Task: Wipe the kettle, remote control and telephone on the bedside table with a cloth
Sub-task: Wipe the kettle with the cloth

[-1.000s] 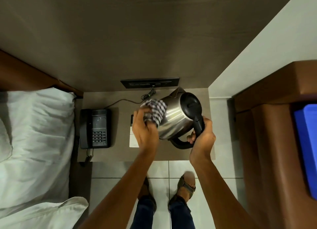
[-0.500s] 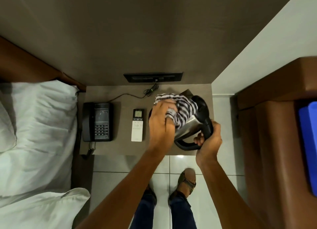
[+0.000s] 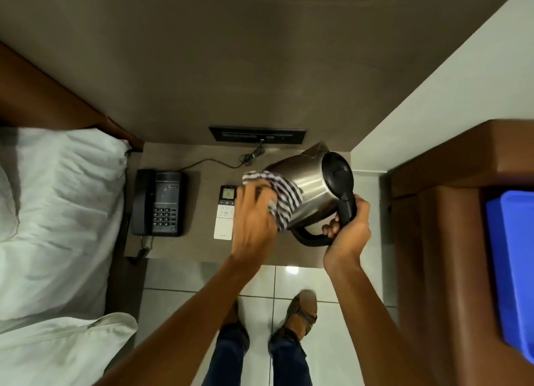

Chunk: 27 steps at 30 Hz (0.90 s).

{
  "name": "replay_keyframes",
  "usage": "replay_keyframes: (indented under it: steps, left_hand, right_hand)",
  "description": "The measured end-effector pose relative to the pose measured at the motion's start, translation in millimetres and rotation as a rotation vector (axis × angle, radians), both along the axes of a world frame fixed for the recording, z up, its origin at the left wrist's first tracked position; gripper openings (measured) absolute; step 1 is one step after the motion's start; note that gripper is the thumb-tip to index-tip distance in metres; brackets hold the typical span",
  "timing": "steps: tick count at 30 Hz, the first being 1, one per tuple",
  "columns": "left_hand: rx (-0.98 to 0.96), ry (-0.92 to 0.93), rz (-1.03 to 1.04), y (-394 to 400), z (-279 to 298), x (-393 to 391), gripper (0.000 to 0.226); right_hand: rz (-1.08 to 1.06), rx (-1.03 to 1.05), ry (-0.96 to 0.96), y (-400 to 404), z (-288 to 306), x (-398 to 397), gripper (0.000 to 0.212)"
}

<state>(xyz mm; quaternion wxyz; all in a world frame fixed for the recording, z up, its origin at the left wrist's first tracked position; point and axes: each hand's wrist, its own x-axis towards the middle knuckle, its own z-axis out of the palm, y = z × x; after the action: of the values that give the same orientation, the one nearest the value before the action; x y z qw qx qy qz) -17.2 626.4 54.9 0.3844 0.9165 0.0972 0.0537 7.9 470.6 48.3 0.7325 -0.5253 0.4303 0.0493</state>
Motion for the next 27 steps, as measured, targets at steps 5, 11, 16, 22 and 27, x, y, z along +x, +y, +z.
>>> replay_keyframes:
  steps: [5, 11, 16, 22, 27]
  left_hand:
    - [0.247, -0.199, -0.17, -34, 0, 6, 0.032]
    - [0.02, 0.363, 0.078, 19, -39, -57, 0.021]
    - [-0.514, 0.438, 0.813, 62, -43, -49, 0.029]
    - [-0.783, 0.498, 1.112, 112, -51, -53, 0.033]
    - [-0.841, 0.462, 1.102, 142, -56, -61, 0.036]
  right_hand:
    - [-0.016, 0.099, -0.057, 10, -3, 9, 0.037]
    - [-0.049, -0.029, -0.045, 13, -9, 19, 0.044]
    - [0.056, -0.203, -0.097, 25, -38, 9, 0.044]
    - [0.021, -0.418, -0.11, 45, -75, -23, 0.061]
    - [0.037, -0.53, -0.128, 60, -94, -38, 0.06]
